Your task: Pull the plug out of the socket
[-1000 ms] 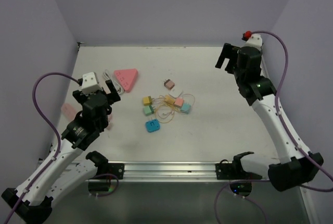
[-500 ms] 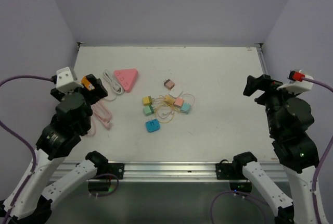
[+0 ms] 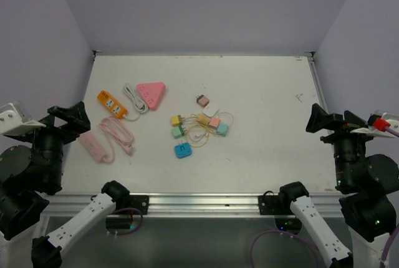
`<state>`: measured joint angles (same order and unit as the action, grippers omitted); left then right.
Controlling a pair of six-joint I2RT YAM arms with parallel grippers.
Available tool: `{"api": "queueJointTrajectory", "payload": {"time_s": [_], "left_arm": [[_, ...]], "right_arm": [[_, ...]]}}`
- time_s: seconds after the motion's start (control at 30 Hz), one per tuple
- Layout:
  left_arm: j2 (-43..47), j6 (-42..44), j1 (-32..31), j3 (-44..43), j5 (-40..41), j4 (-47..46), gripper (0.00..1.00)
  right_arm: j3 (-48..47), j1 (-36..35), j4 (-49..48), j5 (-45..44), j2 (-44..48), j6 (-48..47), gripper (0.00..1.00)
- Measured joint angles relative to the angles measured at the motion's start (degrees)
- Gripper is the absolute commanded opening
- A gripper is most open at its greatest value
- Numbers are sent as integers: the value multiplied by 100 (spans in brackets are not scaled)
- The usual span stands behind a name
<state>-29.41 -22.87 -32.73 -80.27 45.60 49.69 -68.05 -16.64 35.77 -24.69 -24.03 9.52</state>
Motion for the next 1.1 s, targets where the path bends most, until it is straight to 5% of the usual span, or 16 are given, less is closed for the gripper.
{"api": "queueJointTrajectory", "payload": {"time_s": [1.1], "left_arm": [[872, 251, 0, 55, 835, 55, 100]], "right_arm": [[391, -2, -409, -111, 269, -234, 99]]}}
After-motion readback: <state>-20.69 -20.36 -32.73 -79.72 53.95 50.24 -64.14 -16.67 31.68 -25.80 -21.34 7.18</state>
